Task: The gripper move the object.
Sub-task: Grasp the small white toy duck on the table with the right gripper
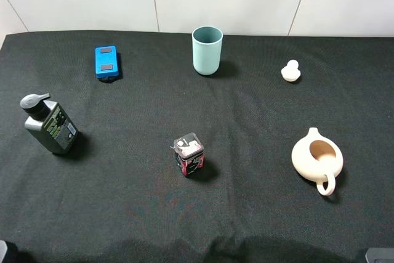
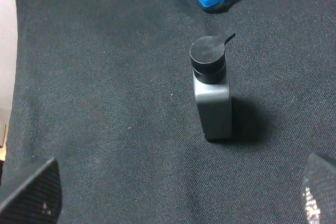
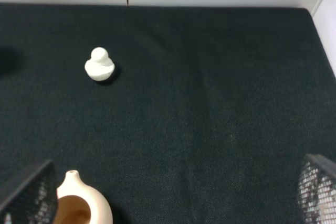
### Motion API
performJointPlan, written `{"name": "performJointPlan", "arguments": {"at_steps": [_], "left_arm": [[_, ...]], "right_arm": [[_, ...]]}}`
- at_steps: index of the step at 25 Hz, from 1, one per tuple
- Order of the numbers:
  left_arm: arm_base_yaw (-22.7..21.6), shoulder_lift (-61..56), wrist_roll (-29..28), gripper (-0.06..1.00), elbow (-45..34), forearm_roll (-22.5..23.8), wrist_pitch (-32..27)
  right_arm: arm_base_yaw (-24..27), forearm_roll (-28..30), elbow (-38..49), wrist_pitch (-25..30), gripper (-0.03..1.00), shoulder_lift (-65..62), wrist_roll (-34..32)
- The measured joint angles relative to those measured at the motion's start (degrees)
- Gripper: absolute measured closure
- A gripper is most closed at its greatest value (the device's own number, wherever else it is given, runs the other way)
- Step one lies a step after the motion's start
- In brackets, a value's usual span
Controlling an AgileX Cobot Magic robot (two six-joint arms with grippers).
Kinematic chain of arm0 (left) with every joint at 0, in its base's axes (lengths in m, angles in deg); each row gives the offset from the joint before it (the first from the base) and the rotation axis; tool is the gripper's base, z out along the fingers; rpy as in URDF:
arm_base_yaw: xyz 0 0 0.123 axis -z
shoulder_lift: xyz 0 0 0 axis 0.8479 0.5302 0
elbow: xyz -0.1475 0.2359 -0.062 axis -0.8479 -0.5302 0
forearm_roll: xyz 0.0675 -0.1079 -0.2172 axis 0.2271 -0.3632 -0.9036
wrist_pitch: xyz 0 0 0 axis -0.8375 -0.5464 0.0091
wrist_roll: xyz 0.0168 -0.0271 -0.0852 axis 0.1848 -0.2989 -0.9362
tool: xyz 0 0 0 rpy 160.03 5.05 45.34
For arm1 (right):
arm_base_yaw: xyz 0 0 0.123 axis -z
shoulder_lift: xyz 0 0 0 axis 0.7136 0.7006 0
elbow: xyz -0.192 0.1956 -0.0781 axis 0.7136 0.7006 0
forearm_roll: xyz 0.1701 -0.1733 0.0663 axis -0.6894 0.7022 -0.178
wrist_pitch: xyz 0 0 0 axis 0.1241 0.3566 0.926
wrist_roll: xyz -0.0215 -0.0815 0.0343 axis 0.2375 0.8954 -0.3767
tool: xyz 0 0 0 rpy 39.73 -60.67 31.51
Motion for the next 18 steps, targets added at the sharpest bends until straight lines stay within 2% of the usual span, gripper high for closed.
{"name": "performJointPlan", "arguments": {"at_steps": [12,18], "left_arm": [[0.00,0.00,0.00,-0.02,0.00,0.00,0.00],[0.00,0.00,0.00,-0.02,0.00,0.00,0.00]], "right_arm": [[0.00,-1.87,-13.58,0.10,0.27,21.33,2.82],[0.00,-2.76,-19.83,2.58,0.27,30.79,2.89]]}}
